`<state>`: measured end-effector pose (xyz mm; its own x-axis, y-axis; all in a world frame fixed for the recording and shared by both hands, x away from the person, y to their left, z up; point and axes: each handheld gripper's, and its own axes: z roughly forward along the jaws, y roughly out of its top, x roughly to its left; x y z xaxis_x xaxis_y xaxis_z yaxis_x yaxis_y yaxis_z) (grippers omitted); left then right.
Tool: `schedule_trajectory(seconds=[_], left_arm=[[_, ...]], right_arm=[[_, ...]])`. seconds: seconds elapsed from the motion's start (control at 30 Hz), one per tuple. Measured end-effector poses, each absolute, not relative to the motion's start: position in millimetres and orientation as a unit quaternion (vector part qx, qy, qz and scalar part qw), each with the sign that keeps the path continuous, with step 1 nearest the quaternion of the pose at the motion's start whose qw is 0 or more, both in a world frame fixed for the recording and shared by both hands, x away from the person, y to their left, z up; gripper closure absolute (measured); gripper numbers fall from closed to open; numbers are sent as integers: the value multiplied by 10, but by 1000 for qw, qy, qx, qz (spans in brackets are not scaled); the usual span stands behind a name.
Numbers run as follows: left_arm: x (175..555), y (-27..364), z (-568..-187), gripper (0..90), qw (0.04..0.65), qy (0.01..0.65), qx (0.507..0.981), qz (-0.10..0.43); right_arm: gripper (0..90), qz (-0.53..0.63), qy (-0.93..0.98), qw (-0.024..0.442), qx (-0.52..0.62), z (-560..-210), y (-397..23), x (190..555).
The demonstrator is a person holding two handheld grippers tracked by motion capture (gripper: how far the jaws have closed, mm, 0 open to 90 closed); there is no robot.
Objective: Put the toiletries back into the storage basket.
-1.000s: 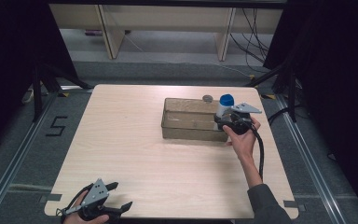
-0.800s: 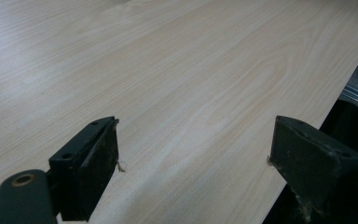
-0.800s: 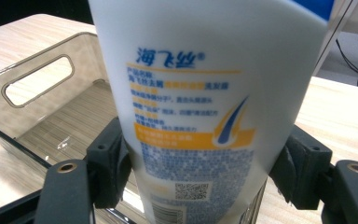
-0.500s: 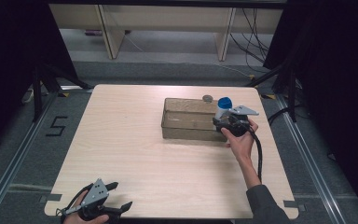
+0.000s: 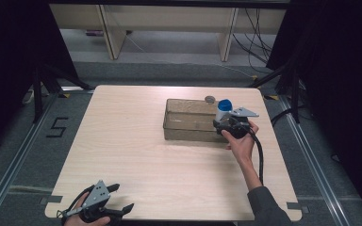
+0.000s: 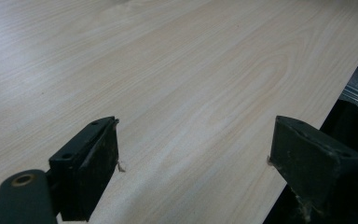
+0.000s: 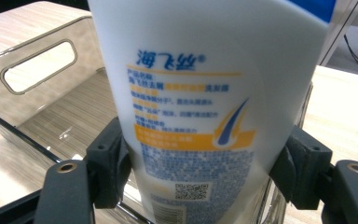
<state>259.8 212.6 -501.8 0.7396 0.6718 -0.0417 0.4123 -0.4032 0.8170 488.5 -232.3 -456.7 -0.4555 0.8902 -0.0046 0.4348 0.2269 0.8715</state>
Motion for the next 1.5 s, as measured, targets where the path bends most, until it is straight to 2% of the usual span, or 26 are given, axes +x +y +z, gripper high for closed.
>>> schedule_trajectory(seconds=[0.47,0.63,1.03,1.5], left_arm=[[2596,2125,-5016,151,434,329,825,150],[2595,2123,-5016,151,436,330,823,150],[2586,2104,-5022,151,448,336,816,145],[2590,2105,-5025,151,450,335,815,143]], right_arm=[[312,419,742,249,460,-4609,-2278,4885],[312,416,745,264,449,-4633,-2290,4906],[311,412,747,246,460,-4663,-2304,4909],[309,403,759,257,442,-4672,-2329,4920]])
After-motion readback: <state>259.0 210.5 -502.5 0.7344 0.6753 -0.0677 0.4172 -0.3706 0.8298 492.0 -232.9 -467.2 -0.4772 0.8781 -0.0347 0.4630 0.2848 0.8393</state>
